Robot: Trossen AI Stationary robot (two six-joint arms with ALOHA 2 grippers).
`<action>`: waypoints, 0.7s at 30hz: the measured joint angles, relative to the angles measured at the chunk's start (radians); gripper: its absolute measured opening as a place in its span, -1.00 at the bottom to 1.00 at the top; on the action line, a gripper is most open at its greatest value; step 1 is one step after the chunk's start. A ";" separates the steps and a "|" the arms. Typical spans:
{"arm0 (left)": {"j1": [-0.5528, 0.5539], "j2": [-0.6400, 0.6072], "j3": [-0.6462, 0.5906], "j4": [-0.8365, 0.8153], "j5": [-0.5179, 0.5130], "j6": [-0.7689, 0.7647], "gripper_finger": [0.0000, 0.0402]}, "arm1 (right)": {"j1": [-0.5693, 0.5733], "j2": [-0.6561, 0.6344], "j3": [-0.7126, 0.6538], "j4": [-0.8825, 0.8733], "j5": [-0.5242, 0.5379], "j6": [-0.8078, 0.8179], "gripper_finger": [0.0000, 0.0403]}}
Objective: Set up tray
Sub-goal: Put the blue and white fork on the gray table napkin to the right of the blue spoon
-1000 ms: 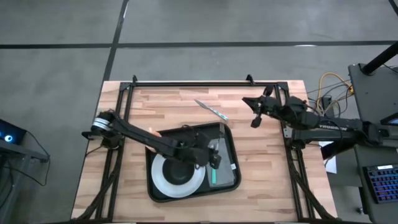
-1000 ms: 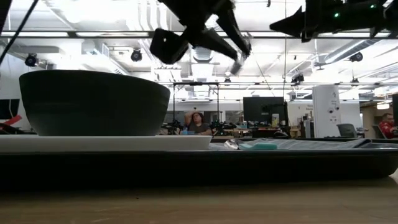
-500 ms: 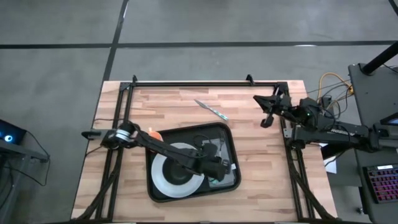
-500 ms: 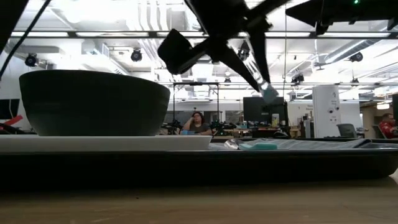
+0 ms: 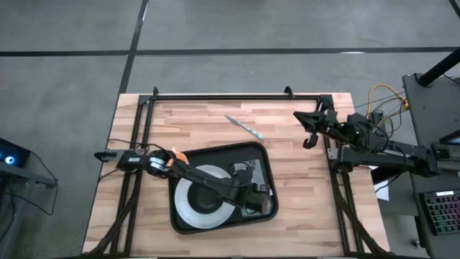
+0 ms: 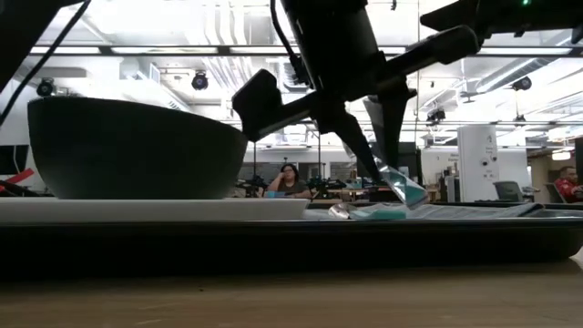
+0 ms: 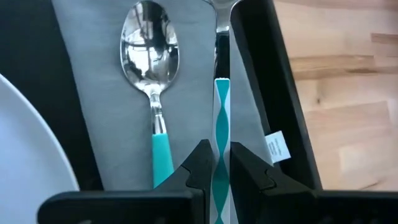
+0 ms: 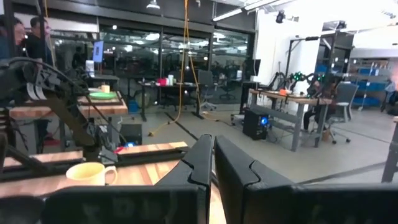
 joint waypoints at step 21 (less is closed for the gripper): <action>-0.019 0.000 -0.023 0.025 0.016 -0.057 -0.84 | 0.016 0.003 0.000 -0.070 -0.009 0.045 -0.96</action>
